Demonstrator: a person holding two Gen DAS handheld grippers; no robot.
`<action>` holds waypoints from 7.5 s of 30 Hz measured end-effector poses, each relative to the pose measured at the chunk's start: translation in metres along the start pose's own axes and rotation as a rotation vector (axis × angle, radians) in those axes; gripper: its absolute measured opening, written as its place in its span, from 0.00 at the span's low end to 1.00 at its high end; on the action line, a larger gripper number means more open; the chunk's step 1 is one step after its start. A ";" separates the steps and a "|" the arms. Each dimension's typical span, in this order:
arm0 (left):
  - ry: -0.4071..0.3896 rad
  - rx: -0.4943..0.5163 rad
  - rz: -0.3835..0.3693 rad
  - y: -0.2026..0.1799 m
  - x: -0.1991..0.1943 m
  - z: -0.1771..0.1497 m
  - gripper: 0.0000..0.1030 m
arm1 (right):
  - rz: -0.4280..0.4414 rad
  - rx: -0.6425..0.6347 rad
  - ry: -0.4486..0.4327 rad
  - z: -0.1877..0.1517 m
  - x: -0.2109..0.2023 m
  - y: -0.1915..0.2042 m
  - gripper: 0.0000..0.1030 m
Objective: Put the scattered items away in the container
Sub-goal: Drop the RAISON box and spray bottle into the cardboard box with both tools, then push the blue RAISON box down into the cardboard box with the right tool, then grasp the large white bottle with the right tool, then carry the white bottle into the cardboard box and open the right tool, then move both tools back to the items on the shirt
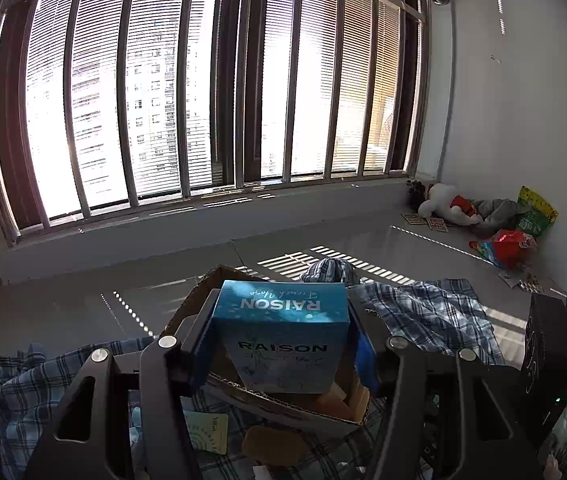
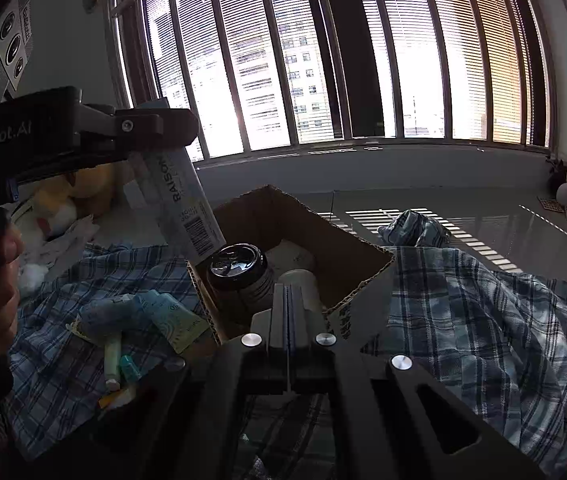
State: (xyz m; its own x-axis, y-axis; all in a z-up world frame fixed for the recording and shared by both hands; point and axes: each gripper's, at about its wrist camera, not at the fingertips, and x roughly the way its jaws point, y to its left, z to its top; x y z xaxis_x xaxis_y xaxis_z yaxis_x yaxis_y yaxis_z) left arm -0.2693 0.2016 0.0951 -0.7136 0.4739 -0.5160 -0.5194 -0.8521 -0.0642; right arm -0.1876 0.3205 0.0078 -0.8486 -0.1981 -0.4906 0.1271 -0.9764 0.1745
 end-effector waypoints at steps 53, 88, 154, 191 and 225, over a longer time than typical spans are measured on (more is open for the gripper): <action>0.142 0.059 0.188 0.016 -0.026 -0.123 0.91 | -0.042 -0.044 -0.001 -0.015 0.001 0.010 0.23; 0.240 0.043 0.212 0.041 -0.047 -0.178 0.91 | 0.139 0.015 0.128 -0.044 -0.010 0.046 0.36; 0.204 -0.089 0.254 0.074 -0.063 -0.176 0.91 | 0.028 -0.104 0.054 -0.024 -0.025 0.077 0.36; 0.177 -0.039 0.306 0.074 0.052 -0.039 0.91 | -0.061 -0.165 0.077 0.042 0.038 0.025 0.39; 0.389 0.079 0.344 0.095 0.007 -0.191 0.91 | 0.221 -0.427 0.390 -0.083 0.044 0.134 0.39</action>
State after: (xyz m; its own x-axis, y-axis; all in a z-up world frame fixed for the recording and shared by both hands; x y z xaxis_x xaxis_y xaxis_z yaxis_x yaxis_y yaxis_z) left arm -0.2341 0.0811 -0.0780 -0.6298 0.0389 -0.7758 -0.3298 -0.9177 0.2217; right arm -0.1650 0.1739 -0.0612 -0.5388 -0.3376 -0.7718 0.5413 -0.8408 -0.0100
